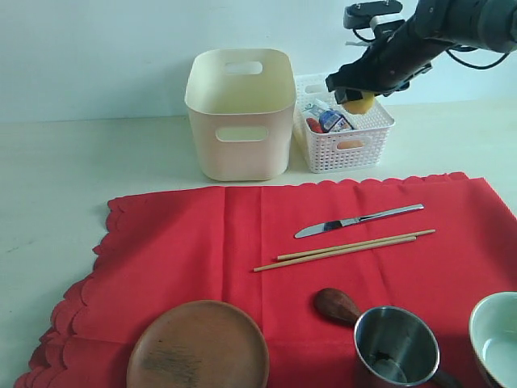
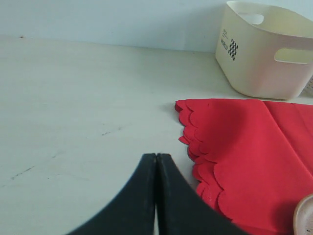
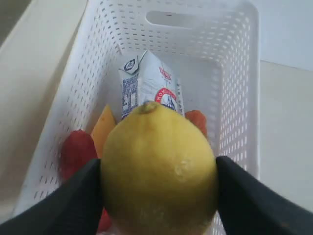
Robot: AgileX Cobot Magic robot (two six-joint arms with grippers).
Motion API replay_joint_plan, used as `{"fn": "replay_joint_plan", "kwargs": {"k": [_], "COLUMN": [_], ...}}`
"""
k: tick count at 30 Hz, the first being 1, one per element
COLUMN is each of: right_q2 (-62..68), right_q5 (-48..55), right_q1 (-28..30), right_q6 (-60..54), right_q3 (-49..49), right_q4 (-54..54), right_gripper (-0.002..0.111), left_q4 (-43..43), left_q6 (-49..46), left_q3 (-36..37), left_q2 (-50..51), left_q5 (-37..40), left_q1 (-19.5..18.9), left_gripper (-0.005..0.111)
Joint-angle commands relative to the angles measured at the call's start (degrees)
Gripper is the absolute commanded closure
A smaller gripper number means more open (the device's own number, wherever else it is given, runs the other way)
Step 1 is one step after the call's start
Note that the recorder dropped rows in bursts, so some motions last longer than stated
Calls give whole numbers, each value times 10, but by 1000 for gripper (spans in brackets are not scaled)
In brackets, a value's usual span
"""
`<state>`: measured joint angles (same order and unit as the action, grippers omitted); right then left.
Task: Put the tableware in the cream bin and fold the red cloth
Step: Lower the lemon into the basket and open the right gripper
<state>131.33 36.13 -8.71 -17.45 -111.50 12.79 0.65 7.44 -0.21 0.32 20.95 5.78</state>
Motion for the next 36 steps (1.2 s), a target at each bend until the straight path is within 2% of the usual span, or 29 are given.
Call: {"fn": "replay_joint_plan", "kwargs": {"k": [1, 12, 15, 20, 29, 33, 36], "right_q2": [24, 45, 45, 45, 45, 45, 45], "right_q5": [-8, -5, 3, 9, 11, 11, 13], "right_q1": [1, 1, 1, 1, 1, 1, 1], "right_q6": [-20, -39, -42, -54, -65, -65, -65], "right_q3": [-30, -44, -44, -44, -44, -44, -44], "right_q4": [2, -25, -25, -25, -26, -26, -26], "right_gripper": [108, 108, 104, 86, 48, 37, 35], "left_q4": [1, 1, 1, 1, 1, 1, 1], "left_q6": [1, 1, 1, 1, 1, 1, 1], "left_q3": [2, 2, 2, 2, 2, 2, 2], "left_q2": [-3, -3, -3, -3, -3, -3, -3], "left_q5": [-4, -4, -4, -4, -4, -4, -4], "left_q1": [-2, -2, -2, -2, -2, -2, -2], "left_gripper": [107, 107, 107, 107, 107, 107, 107]}}
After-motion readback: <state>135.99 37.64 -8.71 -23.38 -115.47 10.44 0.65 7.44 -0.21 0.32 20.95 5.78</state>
